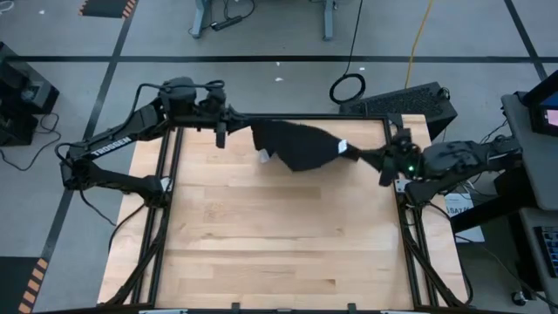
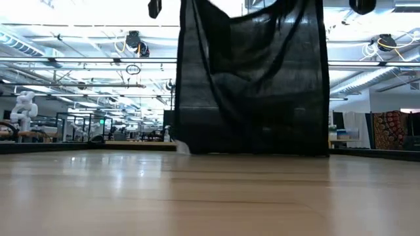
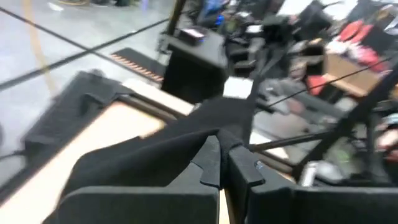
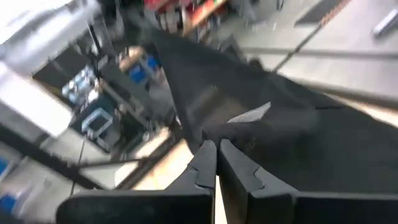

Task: Roll napkin
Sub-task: Fold the black napkin

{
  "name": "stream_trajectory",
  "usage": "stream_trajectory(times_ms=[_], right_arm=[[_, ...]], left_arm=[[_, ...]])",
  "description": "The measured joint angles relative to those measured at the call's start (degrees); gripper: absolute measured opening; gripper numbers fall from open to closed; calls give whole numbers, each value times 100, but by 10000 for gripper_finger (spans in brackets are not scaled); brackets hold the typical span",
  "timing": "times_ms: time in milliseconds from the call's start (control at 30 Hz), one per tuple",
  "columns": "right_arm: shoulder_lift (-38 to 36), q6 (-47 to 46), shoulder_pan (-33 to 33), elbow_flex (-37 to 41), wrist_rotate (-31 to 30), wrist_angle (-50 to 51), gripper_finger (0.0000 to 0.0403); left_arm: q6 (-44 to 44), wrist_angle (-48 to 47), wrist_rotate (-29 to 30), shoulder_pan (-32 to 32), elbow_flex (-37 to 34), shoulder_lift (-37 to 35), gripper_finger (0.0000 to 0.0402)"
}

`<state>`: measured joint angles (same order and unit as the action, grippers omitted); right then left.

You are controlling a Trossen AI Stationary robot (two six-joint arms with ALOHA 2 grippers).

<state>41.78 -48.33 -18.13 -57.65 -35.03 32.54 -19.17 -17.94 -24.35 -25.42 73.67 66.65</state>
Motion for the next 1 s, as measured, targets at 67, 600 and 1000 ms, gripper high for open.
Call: stream_trajectory(times_ms=[67,600,1000], right_arm=[[81,-170,0,0,226,127,0],[314,44,31,0,-1261,-201,0],[259,2251,393,0,-1607,-2673,0]], left_arm=[[-307,99,-287,67,1,18,2],[130,3515,1316,-819,4,820,2],[-1584,4697,-1180,-1566,431,1434,2]])
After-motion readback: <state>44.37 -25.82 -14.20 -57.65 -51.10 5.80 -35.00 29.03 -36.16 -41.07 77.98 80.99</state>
